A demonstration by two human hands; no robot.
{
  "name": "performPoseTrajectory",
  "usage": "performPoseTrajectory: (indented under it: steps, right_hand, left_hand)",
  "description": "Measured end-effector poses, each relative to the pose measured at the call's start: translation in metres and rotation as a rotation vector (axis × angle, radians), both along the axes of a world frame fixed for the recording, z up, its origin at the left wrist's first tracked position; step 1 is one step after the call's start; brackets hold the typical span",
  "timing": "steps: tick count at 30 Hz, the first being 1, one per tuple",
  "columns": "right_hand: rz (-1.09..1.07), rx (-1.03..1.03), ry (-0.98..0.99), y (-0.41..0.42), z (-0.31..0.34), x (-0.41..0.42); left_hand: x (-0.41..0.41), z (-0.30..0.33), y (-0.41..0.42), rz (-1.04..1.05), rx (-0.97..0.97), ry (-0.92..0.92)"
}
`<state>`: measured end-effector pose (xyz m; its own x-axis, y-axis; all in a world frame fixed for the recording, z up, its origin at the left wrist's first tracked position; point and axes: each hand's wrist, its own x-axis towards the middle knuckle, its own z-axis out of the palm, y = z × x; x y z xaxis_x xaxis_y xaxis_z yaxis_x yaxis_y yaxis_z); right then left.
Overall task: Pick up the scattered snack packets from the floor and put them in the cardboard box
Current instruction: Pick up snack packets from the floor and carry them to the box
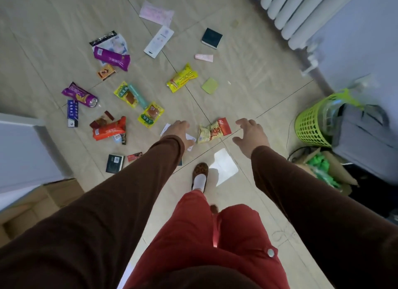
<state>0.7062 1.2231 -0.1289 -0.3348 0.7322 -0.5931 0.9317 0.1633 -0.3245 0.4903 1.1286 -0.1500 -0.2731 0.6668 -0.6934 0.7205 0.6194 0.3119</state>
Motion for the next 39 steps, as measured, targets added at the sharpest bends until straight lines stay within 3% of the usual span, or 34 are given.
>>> performPoseTrajectory:
  steps: [19,30,39]
  right_hand:
    - [0.34,-0.036,0.025,0.347,-0.059,0.012]
    - [0.527,-0.04,0.049,0.445,-0.147,-0.104]
    - [0.604,-0.059,0.034,0.496,-0.276,-0.217]
  left_hand:
    - [0.07,-0.054,0.251,0.4,0.024,0.004]
    - [0.017,-0.143,0.324,0.62,0.01,-0.009]
    - [-0.053,-0.256,0.372,0.721,-0.02,-0.039]
